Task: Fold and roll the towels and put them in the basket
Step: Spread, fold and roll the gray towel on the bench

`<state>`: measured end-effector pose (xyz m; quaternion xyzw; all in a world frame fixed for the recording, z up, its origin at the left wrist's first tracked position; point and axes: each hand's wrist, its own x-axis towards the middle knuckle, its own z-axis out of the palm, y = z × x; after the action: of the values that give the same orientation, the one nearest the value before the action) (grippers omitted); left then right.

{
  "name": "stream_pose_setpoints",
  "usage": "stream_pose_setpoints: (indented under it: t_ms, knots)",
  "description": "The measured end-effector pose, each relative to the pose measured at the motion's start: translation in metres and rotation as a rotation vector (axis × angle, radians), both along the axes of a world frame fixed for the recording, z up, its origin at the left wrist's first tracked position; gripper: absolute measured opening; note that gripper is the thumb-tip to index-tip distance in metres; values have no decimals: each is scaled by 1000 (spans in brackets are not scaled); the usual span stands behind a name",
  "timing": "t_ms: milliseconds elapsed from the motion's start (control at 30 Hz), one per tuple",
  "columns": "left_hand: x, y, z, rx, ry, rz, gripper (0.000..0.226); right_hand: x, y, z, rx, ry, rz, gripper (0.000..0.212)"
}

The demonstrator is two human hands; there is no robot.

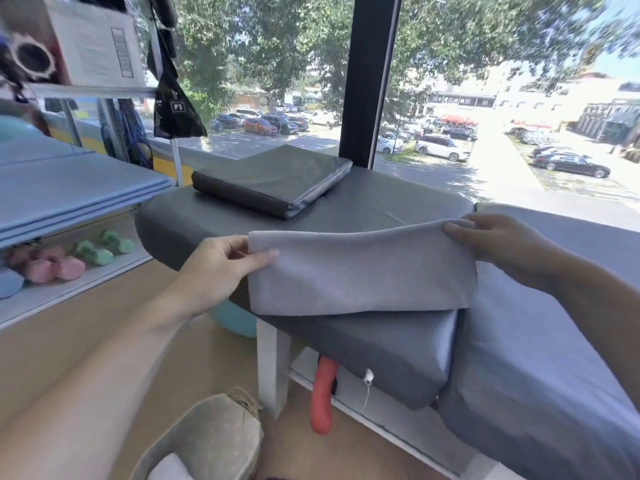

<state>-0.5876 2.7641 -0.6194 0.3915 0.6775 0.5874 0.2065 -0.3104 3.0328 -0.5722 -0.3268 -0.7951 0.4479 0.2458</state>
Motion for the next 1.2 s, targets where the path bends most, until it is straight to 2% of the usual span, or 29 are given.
stream_pose_setpoints:
  t_ms: [100, 200, 267, 333, 433, 667, 833, 933, 1000, 1033, 1067, 1133, 1200]
  knots:
    - [-15, 29, 3, 5, -47, 0, 19, -26, 32, -9, -29, -25, -14, 28]
    - [-27, 61, -1, -101, 72, 137, 18, -45, 58, -27, 55, -97, -74, 28]
    - [-33, 77, -3, -214, 141, 248, 19, -54, 65, -47, 132, -140, -142, 34]
    - [-36, 84, -5, -268, 151, 302, 17, -58, 66, -66, 209, -101, -229, 43]
    - [-37, 86, -12, -281, 164, 339, 13, -60, 67, -74, 302, -47, -275, 43]
    - [-35, 86, -5, -272, 92, 365, 10, -64, 72, -73, 297, -80, -270, 34]
    - [-29, 89, -2, -349, 260, 429, 23, -63, 70, -71, 258, -88, -290, 26]
    - [-24, 87, 0, -477, 493, 461, 48, -63, 64, -68, 280, -126, -325, 25]
    - [-14, 85, 1, -498, 735, 526, 58, -60, 53, -55, 536, -256, -369, 31]
    - [-8, 85, 1, -412, 832, 530, 56, -59, 45, -45, 691, -287, -360, 34]
    - [-1, 87, 1, -283, 891, 490, 50, -62, 32, -35, 811, -267, -319, 36]
    - [11, 95, -1, -118, 936, 320, 40, -75, -1, -23, 857, -203, -129, 39]
    - [21, 104, -8, -176, 947, 140, 37, -93, -32, -37, 778, -257, 147, 46]
